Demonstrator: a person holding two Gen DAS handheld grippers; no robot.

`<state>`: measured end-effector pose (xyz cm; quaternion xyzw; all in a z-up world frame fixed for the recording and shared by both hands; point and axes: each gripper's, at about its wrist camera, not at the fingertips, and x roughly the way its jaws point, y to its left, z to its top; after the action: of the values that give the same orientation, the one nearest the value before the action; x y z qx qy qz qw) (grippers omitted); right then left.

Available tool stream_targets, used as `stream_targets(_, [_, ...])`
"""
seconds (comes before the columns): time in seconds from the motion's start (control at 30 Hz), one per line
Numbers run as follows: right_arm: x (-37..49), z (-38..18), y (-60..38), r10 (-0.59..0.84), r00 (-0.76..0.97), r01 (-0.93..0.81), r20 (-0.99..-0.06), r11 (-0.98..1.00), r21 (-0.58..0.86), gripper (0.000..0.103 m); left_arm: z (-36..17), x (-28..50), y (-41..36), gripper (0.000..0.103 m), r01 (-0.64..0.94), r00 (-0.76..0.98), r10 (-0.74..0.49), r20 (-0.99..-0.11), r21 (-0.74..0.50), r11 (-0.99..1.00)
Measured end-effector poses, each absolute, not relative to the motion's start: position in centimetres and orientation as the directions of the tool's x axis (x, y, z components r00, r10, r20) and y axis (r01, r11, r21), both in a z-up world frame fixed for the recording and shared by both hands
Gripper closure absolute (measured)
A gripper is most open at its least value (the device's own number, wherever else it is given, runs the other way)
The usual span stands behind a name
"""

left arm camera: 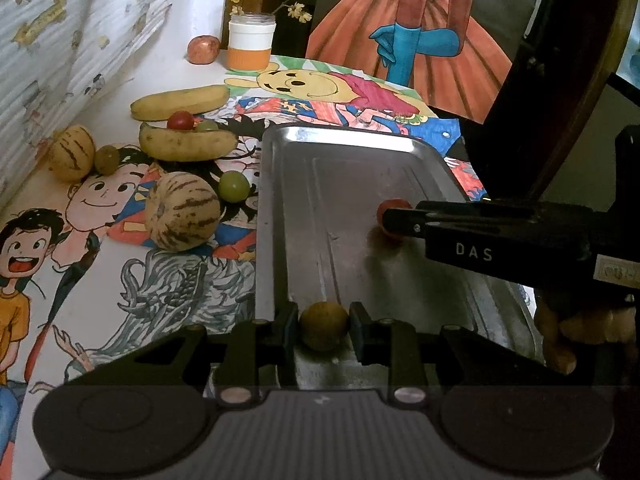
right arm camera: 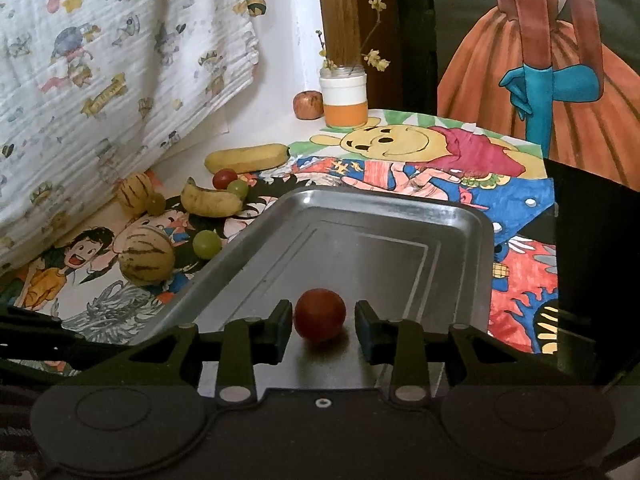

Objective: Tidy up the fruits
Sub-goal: 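Open the right tool to drop the tomato while the left tool releases the brown fruit onto the tray, then lift both open tools away from the metal tray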

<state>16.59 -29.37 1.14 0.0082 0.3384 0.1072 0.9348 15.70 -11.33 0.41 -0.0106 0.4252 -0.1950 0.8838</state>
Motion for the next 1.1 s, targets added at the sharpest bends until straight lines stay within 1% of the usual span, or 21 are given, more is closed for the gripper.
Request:
stream_targets(0.1, [15.9,1.7,-29.4,0.198,0.758,-0.186,-0.622,0.979,0.085,0.057,1.0,15.3,-10.9,0.065,0.331,0.576,-0.36,-0.734,-0.193,0.924])
stream_targets(0.13, [15.6,1.9,-29.4,0.196,0.762,-0.183,-0.617,0.979,0.084,0.053,1.3,15.1,-10.7,0.057,0.327,0.585,-0.358,-0.728,-0.192,0.925])
stream_targets(0.17, [15.3,2.2,-29.3,0.194,0.767,-0.181,-0.611,0.98,0.084,0.048,1.6,14.9,-10.4,0.044,0.319,0.599,-0.352,-0.719,-0.189,0.929])
stream_targets(0.2, [15.0,2.6,-29.3,0.193,0.772,-0.179,-0.606,0.98,0.084,0.046,1.9,14.6,-10.1,0.038,0.308,0.614,-0.345,-0.71,-0.187,0.933])
stream_targets(0.23, [14.7,2.9,-29.2,0.193,0.778,-0.179,-0.598,0.98,0.084,0.04,2.3,14.2,-9.7,0.032,0.293,0.634,-0.336,-0.696,-0.185,0.938])
stream_targets(0.27, [14.3,3.3,-29.1,0.193,0.783,-0.179,-0.591,0.98,0.083,0.035,2.6,13.9,-9.4,0.03,0.284,0.648,-0.329,-0.687,-0.184,0.941])
stream_targets(0.3, [14.0,3.6,-29.1,0.191,0.788,-0.178,-0.585,0.981,0.08,0.032,2.9,13.6,-9.0,0.029,0.275,0.66,-0.324,-0.678,-0.183,0.944])
stream_targets(0.37, [13.3,4.2,-29.0,0.186,0.798,-0.176,-0.574,0.982,0.074,0.02,3.6,12.9,-8.2,0.02,0.257,0.681,-0.312,-0.662,-0.183,0.949])
stream_targets(0.4, [12.8,4.6,-28.9,0.184,0.802,-0.176,-0.568,0.982,0.07,0.018,3.9,12.6,-7.8,0.017,0.249,0.691,-0.305,-0.655,-0.181,0.952])
stream_targets(0.47, [11.9,5.2,-28.8,0.178,0.811,-0.175,-0.557,0.983,0.06,0.008,4.6,11.8,-7.0,0.008,0.227,0.719,-0.282,-0.635,-0.169,0.959])
stream_targets(0.53, [10.9,5.8,-28.7,0.173,0.822,-0.174,-0.543,0.983,0.051,0.003,5.4,10.7,-6.3,0.002,0.212,0.746,-0.264,-0.611,-0.158,0.964])
stream_targets(0.57, [10.4,6.2,-28.6,0.169,0.827,-0.171,-0.536,0.984,0.047,0.002,5.7,10.1,-5.9,0.0,0.205,0.762,-0.255,-0.596,-0.15,0.967])
stream_targets(0.7, [8.5,7.3,-28.2,0.164,0.831,-0.17,-0.532,0.985,0.039,0.001,6.9,8.3,-4.8,0.0,0.177,0.799,-0.217,-0.561,-0.126,0.976])
stream_targets(0.83, [6.1,8.6,-27.5,0.214,0.811,-0.185,-0.545,0.977,0.107,0.001,7.3,6.7,-3.9,0.0,0.152,0.82,-0.186,-0.541,-0.108,0.982])
stream_targets(0.97, [3.3,9.5,-26.0,0.215,0.81,-0.193,-0.546,0.976,0.098,0.001,7.1,5.6,-3.0,0.0,0.134,0.825,-0.161,-0.541,-0.089,0.987])
stream_targets(1.1, [1.5,9.1,-24.8,0.213,0.799,-0.174,-0.562,0.977,0.123,0.001,6.5,4.8,-2.3,0.0,0.124,0.818,-0.163,-0.551,-0.107,0.986])
